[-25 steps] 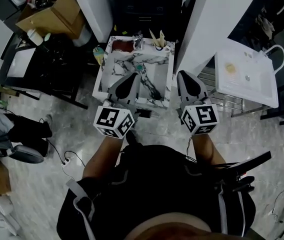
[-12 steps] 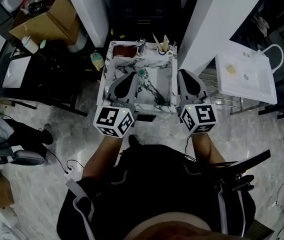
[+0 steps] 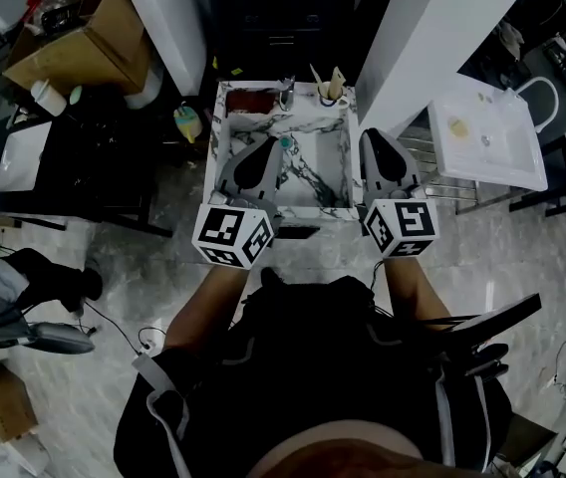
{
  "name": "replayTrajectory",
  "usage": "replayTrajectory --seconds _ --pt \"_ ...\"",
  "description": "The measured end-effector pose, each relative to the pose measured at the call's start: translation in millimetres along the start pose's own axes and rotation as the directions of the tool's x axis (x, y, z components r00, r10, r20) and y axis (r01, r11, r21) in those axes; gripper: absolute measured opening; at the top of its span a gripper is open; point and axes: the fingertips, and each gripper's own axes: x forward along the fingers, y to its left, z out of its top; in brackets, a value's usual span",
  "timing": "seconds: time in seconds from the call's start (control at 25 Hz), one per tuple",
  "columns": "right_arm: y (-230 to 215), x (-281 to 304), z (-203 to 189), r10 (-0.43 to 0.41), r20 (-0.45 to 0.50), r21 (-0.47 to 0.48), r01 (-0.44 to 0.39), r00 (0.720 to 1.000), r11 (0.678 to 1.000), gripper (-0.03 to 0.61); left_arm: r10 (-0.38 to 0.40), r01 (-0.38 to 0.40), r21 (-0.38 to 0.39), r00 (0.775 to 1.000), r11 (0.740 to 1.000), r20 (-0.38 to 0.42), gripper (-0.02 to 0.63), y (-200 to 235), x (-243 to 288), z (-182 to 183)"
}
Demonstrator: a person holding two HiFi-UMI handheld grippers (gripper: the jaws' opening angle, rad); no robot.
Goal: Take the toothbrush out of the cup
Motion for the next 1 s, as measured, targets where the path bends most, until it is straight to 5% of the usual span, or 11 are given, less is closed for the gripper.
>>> replayTrajectory --seconds 0.52,0.64,1.0 --pt "-24 40 -6 0.012 0.005 -0.019 -0.012 1.000 1.000 0.028 0.027 -0.027 -0.001 1.000 1.000 0.009 0.005 18 21 -7" --pt "-40 55 -18 0.047 -0.014 -0.003 -0.047 0.999 0.999 0.104 0.062 -0.062 0.021 0.998 0.998 0.005 0.005 16 33 -11" --pt "-91 110 -65 0.149 -0.072 0.019 -0.148 0.986 0.989 0.133 0.157 -0.157 0.016 0.987 0.987 -0.029 0.005 11 83 -31"
